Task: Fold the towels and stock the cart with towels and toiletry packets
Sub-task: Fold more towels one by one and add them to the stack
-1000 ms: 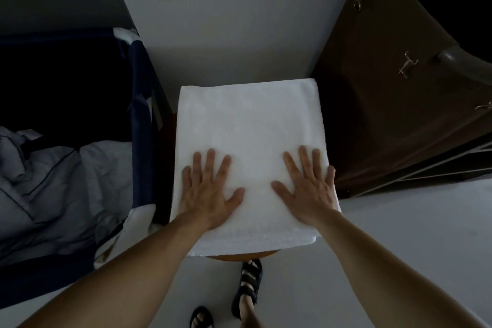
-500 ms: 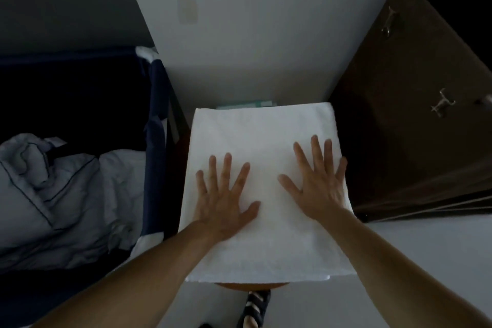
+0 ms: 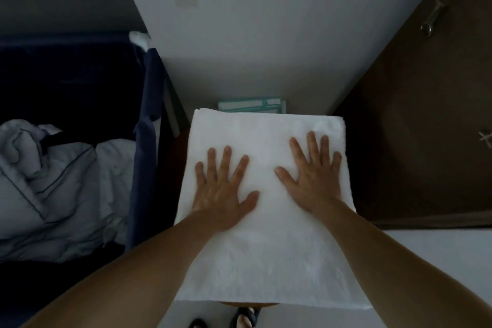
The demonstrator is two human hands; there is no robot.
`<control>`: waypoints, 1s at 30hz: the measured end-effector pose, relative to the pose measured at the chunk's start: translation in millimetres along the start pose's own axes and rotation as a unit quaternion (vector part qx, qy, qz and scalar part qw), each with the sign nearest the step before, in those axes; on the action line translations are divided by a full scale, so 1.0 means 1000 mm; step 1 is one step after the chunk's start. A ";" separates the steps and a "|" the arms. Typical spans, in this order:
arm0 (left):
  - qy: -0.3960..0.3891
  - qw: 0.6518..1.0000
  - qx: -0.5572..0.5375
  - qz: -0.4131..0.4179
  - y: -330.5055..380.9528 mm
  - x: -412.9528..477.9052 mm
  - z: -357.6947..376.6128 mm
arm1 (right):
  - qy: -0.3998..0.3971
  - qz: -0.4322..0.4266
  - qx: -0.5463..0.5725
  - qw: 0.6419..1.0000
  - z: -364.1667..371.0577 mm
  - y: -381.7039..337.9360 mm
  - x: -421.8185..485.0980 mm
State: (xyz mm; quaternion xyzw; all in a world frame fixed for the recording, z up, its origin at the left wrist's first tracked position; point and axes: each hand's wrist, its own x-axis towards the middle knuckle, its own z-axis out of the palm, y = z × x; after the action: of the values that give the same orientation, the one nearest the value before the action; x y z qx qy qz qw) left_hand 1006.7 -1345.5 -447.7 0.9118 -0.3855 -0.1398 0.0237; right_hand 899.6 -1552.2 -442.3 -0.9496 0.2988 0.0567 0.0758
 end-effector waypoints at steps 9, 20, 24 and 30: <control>0.080 0.996 0.026 -0.038 -0.072 -0.006 -0.082 | 0.034 -0.072 0.024 0.997 -0.029 -0.075 -0.012; 0.056 0.976 0.017 -0.210 -0.357 -0.077 -0.125 | 0.039 -0.294 0.117 0.948 -0.061 -0.355 0.026; 0.030 0.982 -0.005 -0.186 -0.436 -0.066 -0.099 | -0.042 -0.268 0.104 0.957 -0.013 -0.440 0.044; -0.020 0.986 -0.023 -0.163 -0.524 -0.037 -0.019 | -0.203 -0.169 0.089 0.960 0.117 -0.512 0.074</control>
State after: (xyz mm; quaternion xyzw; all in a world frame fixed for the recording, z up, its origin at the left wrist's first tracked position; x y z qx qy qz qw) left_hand 1352.2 -952.8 -499.6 0.9586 -0.2290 -0.1689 0.0142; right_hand 1247.6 -1158.7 -512.7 -0.9440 0.1161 0.2080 0.2281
